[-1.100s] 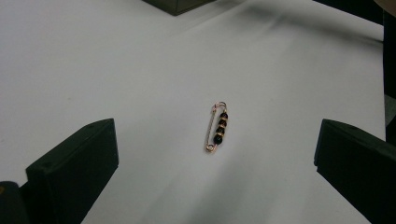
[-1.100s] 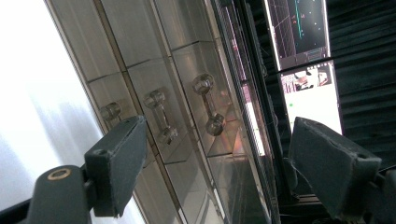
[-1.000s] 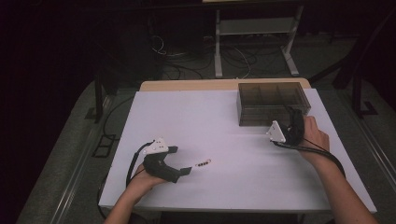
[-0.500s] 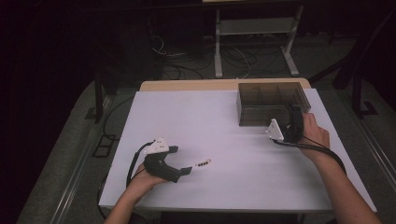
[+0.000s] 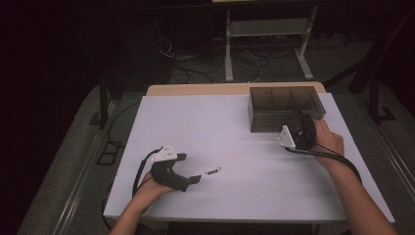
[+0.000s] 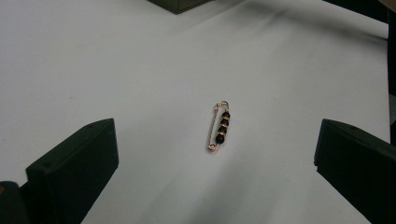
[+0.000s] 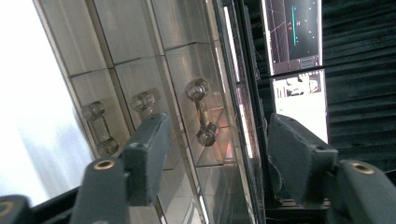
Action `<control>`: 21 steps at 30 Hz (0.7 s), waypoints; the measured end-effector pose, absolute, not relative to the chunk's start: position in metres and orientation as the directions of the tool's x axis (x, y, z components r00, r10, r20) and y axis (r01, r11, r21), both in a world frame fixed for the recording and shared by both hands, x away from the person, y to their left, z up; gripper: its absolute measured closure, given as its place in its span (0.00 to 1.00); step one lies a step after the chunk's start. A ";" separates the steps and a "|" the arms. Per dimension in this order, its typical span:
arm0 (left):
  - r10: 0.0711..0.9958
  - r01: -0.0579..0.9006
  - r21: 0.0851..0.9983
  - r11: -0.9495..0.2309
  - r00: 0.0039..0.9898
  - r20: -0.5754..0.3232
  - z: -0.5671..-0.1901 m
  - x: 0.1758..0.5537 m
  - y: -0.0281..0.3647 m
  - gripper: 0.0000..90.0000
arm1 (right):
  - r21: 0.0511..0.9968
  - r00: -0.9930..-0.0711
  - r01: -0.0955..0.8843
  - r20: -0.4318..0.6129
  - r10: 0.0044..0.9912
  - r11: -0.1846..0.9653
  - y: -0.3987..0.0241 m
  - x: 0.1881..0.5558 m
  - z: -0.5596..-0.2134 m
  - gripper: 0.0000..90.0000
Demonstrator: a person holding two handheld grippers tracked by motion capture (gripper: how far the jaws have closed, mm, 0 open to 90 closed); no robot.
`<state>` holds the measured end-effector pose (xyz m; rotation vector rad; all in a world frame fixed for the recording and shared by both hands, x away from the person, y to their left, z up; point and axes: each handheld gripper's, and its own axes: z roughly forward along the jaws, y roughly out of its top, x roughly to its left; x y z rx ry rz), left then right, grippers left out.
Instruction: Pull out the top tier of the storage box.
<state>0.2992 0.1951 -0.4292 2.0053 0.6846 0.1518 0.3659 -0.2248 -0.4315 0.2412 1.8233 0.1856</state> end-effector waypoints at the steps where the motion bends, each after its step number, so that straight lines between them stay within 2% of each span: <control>1: 0.525 0.403 0.838 -0.367 0.834 -0.171 -0.429 0.299 0.195 0.00 | 0.252 -0.249 0.064 -0.933 0.260 0.966 -0.225 0.366 -0.432 0.45; 21: 0.525 0.401 0.838 -0.370 0.834 -0.167 -0.429 0.299 0.195 0.00 | 0.234 -0.250 0.075 -0.937 0.245 0.969 -0.226 0.365 -0.433 0.69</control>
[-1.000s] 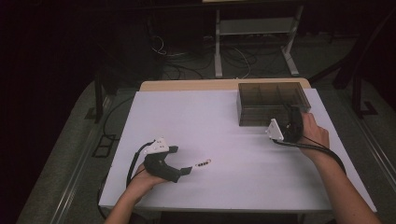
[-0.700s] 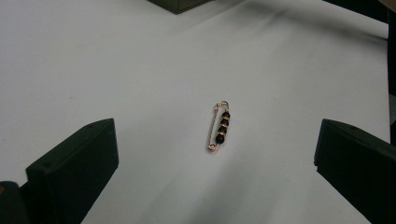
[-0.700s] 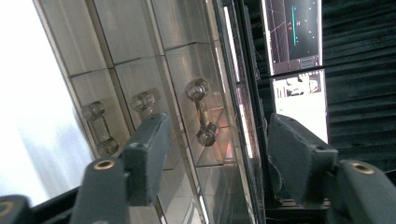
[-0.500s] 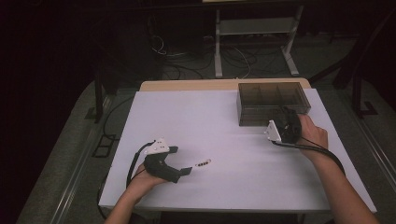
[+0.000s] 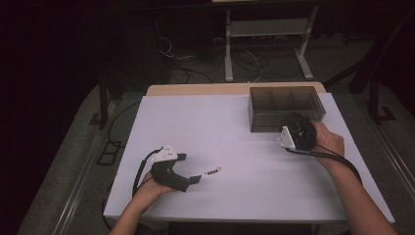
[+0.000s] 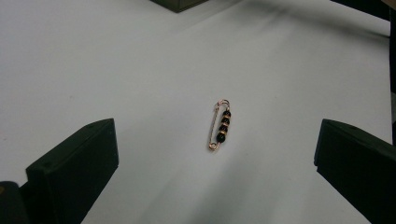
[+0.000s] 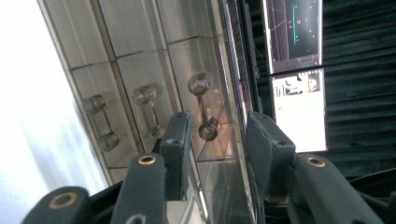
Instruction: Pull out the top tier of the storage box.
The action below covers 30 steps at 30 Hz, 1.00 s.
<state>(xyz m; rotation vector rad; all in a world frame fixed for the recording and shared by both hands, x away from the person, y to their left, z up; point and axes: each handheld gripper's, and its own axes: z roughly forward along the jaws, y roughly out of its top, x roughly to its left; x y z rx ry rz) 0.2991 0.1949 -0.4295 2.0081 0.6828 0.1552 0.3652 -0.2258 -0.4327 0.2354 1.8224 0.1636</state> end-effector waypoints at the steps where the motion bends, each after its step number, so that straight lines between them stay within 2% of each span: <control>1: 0.525 0.401 0.838 -0.370 0.834 -0.167 -0.429 0.299 0.195 0.00 | 0.231 -0.251 0.074 -0.937 0.242 0.970 -0.226 0.365 -0.433 0.69; 14: 0.526 0.402 0.838 -0.369 0.834 -0.168 -0.430 0.299 0.195 0.00 | 0.217 -0.262 0.079 -0.937 0.230 0.973 -0.226 0.367 -0.434 0.81; 30: 0.525 0.402 0.838 -0.370 0.834 -0.168 -0.430 0.299 0.195 0.00 | 0.195 -0.262 0.079 -0.942 0.209 0.978 -0.225 0.369 -0.436 0.85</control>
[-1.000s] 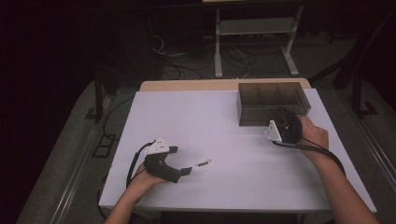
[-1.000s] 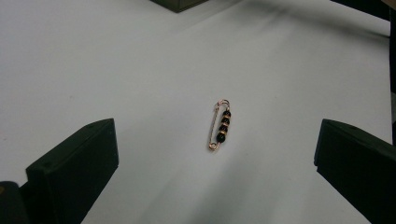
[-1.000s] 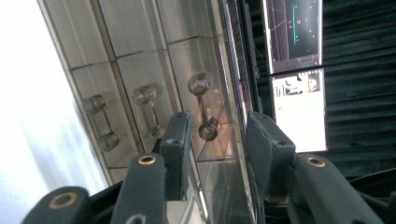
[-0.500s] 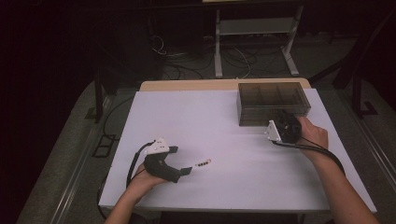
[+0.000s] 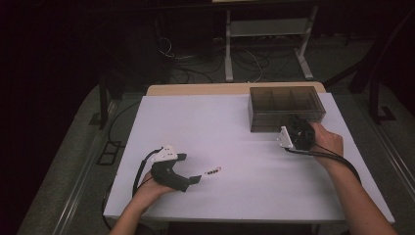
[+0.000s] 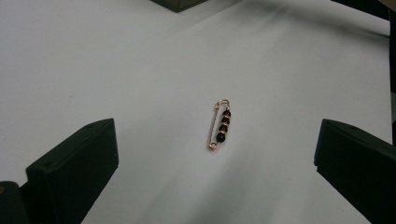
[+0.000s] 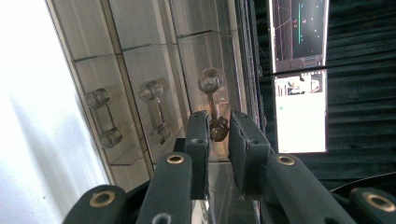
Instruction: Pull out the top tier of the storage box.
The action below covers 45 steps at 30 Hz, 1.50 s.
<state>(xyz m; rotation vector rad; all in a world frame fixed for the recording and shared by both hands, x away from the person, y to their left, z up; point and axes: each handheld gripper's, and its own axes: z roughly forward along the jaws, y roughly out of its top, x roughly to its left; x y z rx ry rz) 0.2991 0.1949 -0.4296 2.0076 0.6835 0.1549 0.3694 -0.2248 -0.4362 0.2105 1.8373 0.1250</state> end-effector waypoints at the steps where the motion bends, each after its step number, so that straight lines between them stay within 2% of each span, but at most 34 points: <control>1: 0.525 0.402 0.838 -0.370 0.834 -0.168 -0.430 0.299 0.195 0.00 | 0.195 -0.263 0.079 -0.942 0.209 0.978 -0.225 0.369 -0.436 0.85; 45: 0.522 0.400 0.838 -0.371 0.836 -0.168 -0.430 0.299 0.194 0.00 | 0.166 -0.255 0.063 -0.951 0.177 0.984 -0.225 0.357 -0.437 0.87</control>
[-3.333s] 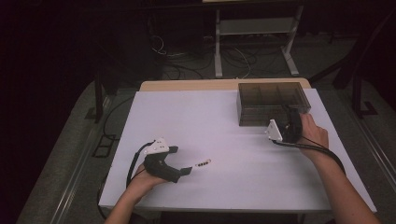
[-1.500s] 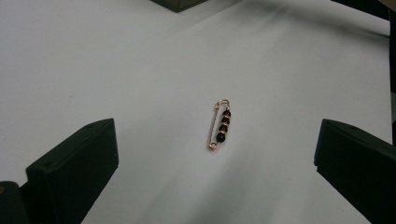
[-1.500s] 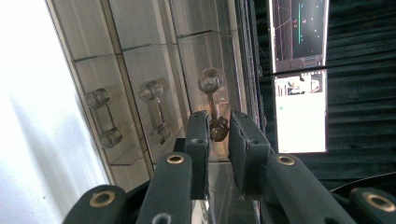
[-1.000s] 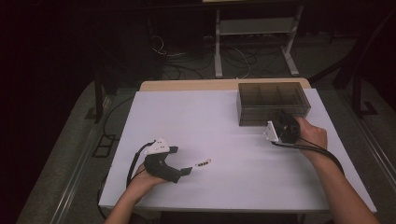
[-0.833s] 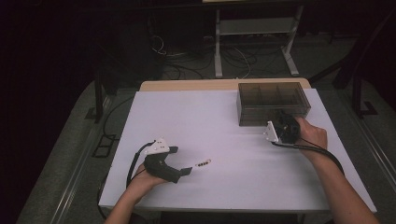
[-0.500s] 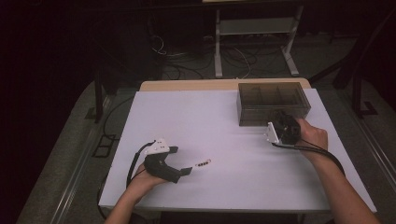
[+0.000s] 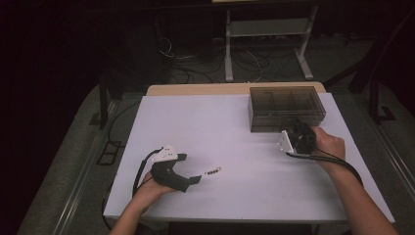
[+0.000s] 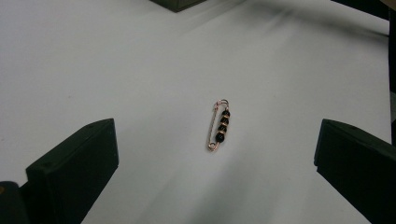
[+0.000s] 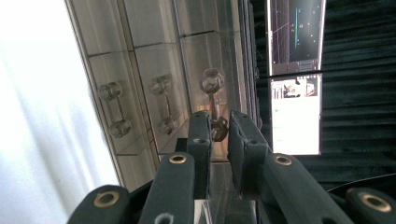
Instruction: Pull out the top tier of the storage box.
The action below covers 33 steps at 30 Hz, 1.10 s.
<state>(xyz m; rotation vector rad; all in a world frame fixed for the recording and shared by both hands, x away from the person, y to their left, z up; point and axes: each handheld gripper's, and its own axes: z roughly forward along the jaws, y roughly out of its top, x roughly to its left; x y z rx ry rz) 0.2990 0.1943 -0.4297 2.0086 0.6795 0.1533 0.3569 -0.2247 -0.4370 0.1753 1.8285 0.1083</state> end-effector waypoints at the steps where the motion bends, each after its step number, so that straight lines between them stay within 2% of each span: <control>1: 0.523 0.400 0.838 -0.371 0.836 -0.167 -0.430 0.299 0.194 0.00 | 0.166 -0.255 0.064 -0.951 0.176 0.984 -0.225 0.356 -0.437 0.87; 33: 0.520 0.398 0.838 -0.374 0.838 -0.166 -0.429 0.298 0.195 0.00 | 0.158 -0.260 0.054 -0.951 0.167 0.986 -0.225 0.342 -0.436 0.87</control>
